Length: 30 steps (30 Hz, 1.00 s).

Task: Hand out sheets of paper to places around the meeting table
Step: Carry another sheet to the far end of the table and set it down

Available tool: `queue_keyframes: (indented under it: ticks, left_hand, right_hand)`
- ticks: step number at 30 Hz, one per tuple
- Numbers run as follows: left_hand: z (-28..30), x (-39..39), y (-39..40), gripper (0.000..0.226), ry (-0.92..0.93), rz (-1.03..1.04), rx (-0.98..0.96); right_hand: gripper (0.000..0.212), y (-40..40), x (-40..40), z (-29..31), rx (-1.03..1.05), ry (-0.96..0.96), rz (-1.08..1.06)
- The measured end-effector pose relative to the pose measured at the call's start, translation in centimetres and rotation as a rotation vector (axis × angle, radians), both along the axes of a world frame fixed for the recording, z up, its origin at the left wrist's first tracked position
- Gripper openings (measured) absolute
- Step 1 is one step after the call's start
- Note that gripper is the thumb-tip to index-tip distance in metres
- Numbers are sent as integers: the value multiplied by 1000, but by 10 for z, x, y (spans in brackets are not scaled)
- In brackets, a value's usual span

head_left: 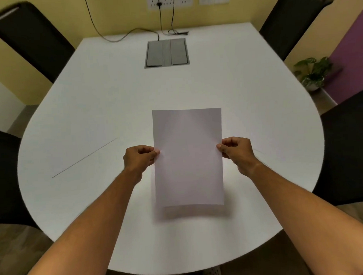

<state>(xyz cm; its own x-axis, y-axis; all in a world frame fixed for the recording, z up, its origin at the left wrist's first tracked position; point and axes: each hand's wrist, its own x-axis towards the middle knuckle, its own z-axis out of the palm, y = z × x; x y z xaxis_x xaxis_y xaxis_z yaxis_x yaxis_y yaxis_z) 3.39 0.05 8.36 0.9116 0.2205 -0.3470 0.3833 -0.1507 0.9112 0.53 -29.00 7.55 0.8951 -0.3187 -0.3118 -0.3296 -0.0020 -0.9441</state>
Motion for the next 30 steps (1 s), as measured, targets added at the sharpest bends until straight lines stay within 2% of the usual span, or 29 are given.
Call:
queue_keyframes:
  ticks: [9,16,25,30]
  left_hand:
    - [63,17,-41,12,-139,-213,-67]
    - [96,24,-74,7,-203,-448,-128]
    - [122,-9,-141,6,-246,-787,-199]
    - [131,-47,-200,6,-245,-946,-234]
  right_hand:
    - [8,-42,-31,66,15,-148,-114]
    - [19,-58,-77,103,-50,-204,-323]
    - [8,-68,-187,133,-82,-247,-655]
    - [14,-82,-263,150,-91,-268,-795]
